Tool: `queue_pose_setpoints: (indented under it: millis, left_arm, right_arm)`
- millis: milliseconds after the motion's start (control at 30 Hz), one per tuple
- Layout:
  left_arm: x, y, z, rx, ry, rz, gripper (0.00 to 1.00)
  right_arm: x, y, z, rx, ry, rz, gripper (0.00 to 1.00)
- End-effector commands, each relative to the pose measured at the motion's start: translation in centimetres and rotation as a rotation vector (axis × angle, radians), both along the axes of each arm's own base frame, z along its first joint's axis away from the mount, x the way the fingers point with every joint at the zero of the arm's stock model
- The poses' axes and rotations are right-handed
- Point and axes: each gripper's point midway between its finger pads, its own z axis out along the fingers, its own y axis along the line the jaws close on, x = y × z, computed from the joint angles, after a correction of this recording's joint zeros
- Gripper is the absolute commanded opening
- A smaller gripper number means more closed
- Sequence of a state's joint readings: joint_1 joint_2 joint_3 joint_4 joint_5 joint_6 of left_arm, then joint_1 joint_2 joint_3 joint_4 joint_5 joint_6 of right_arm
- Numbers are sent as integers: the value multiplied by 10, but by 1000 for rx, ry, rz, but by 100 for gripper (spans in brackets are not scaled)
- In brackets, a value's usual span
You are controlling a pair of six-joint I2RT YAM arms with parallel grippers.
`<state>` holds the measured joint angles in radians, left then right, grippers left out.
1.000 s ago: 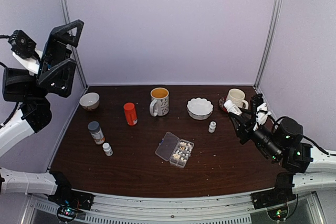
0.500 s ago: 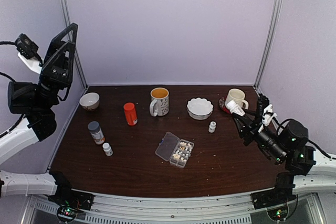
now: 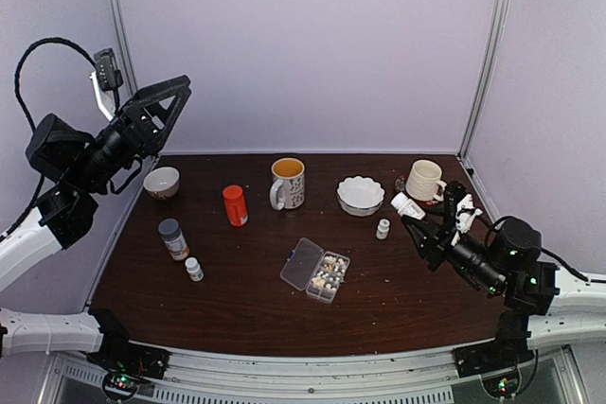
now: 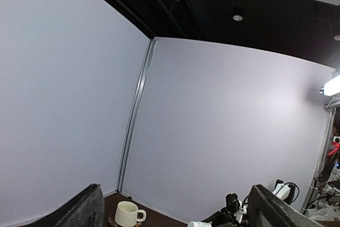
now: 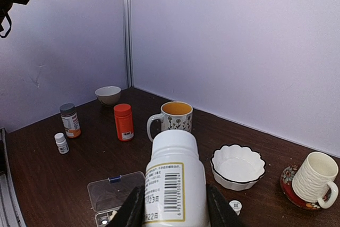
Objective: Sort the pills into containers
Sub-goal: Unscrew the lid of the pill bottle from the pill bottle.
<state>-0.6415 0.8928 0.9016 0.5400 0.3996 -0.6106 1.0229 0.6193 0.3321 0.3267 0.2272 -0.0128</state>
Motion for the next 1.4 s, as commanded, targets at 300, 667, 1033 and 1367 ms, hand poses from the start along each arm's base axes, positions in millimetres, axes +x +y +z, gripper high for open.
queue_pose_setpoints:
  millis: [300, 667, 1033, 1367]
  left_arm:
    - [-6, 3, -49, 202, 212, 38, 98]
    - [-18, -14, -76, 289, 304, -97, 98]
    - [-40, -19, -67, 266, 327, -238, 98]
    - [-72, 2, -23, 160, 232, -288, 96]
  right_arm:
    - [-12, 31, 28, 70, 25, 165, 10]
    - [-21, 69, 70, 119, 11, 316, 10]
    - [-45, 154, 130, 135, -53, 492, 11]
    - [-61, 202, 204, 185, -120, 590, 11]
